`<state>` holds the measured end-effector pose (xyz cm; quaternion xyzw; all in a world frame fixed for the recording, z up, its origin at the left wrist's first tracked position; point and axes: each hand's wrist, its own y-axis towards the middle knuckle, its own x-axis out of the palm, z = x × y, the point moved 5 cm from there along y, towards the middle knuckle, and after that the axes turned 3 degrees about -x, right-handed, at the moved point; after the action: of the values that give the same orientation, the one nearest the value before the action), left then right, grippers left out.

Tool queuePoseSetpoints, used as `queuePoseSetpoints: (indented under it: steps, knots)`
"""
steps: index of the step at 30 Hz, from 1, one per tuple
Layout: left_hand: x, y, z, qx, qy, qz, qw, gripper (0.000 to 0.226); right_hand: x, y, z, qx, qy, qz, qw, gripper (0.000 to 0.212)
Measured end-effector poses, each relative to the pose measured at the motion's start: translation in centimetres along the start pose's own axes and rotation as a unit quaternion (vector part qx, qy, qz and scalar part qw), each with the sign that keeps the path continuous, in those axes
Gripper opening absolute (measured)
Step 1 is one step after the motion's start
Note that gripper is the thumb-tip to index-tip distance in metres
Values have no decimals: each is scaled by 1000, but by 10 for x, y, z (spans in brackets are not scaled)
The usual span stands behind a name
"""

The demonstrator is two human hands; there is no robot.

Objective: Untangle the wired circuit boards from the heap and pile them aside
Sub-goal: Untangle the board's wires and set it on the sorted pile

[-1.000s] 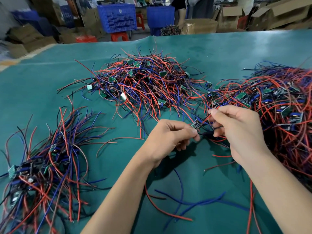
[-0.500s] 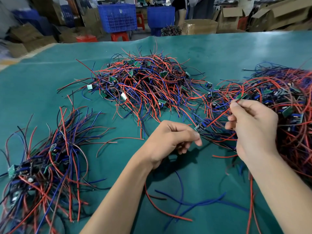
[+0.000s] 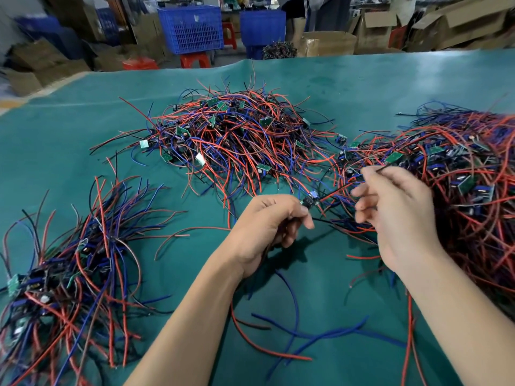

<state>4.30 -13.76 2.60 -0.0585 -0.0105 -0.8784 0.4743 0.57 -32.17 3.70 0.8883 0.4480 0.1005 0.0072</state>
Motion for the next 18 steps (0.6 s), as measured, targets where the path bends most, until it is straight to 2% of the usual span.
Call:
queuePoseSetpoints:
  steps: [4,7,9,14,18]
  knots:
    - [-1,0,0,-2,-11,3,1000,23,27,-20,12,101,-14,-169,980,16]
    - [-2,-1,0,-2,3,10,1000,23,36,-30,12,124,13,-262,957,27]
    - [-1,-1,1,1,26,6,1000,23,34,-28,8,118,28,-280,952,35]
    - [0,-1,-2,11,72,-10,997,25,27,-22,0,88,27,-287,954,33]
    - [0,0,-3,13,85,-3,996,25,27,-22,-3,0,-65,-254,965,14]
